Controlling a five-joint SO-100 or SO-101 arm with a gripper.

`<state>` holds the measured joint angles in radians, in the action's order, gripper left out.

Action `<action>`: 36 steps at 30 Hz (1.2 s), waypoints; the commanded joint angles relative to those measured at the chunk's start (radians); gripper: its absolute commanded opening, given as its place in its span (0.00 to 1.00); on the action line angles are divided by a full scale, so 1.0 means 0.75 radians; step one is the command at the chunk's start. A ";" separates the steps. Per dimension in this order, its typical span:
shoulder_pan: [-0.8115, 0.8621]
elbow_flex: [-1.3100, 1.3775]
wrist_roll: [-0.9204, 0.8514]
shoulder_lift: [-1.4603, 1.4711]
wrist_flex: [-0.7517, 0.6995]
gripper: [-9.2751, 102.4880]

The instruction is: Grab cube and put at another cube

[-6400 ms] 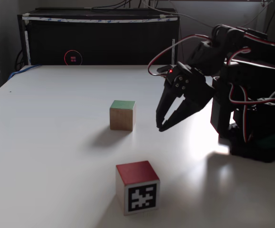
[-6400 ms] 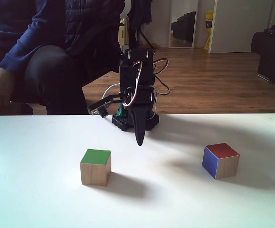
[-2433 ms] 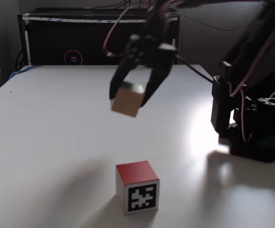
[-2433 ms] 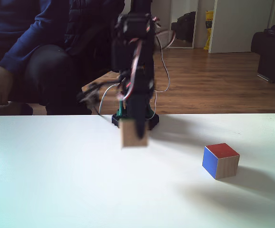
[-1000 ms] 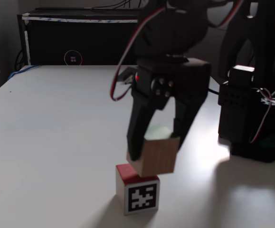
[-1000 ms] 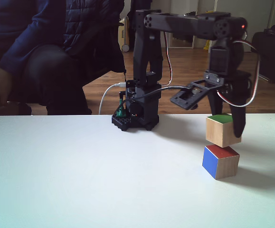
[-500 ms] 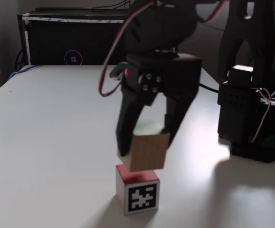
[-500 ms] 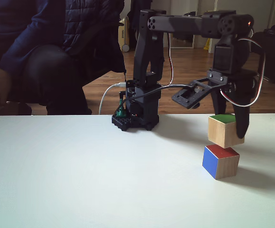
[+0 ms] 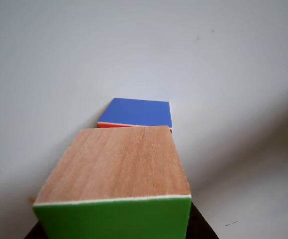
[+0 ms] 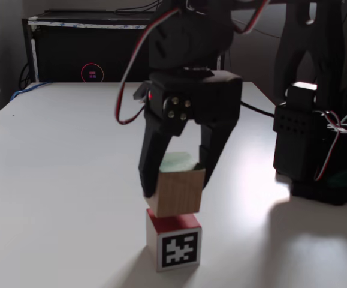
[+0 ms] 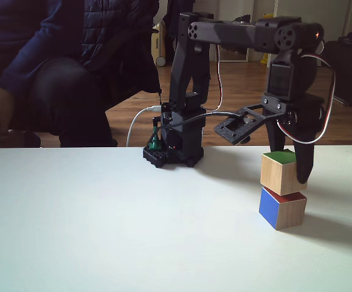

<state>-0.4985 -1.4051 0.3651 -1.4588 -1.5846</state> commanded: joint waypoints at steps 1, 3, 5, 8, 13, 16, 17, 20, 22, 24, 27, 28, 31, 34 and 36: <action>-0.018 0.029 0.012 -0.004 0.006 0.27; -0.020 0.033 0.014 0.002 0.006 0.27; -0.022 0.035 0.016 0.010 0.006 0.28; -0.022 0.039 0.018 0.031 0.006 0.28; -0.020 0.045 0.020 0.053 0.006 0.30; -0.027 0.057 0.016 0.070 -0.004 0.32; -0.027 0.057 0.016 0.070 -0.004 0.32; -0.031 0.065 0.020 0.072 -0.004 0.34; -0.037 0.074 0.025 0.076 -0.012 0.36; -0.043 0.090 0.033 0.088 -0.031 0.38; -0.047 0.112 0.041 0.108 -0.061 0.42; -0.049 0.123 0.049 0.117 -0.074 0.43; -0.049 0.162 0.070 0.135 -0.112 0.47; -0.055 0.223 0.096 0.133 -0.178 0.49; -0.067 0.295 0.110 0.123 -0.245 0.51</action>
<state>-0.5308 -1.2701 0.4357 -1.3499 -1.7165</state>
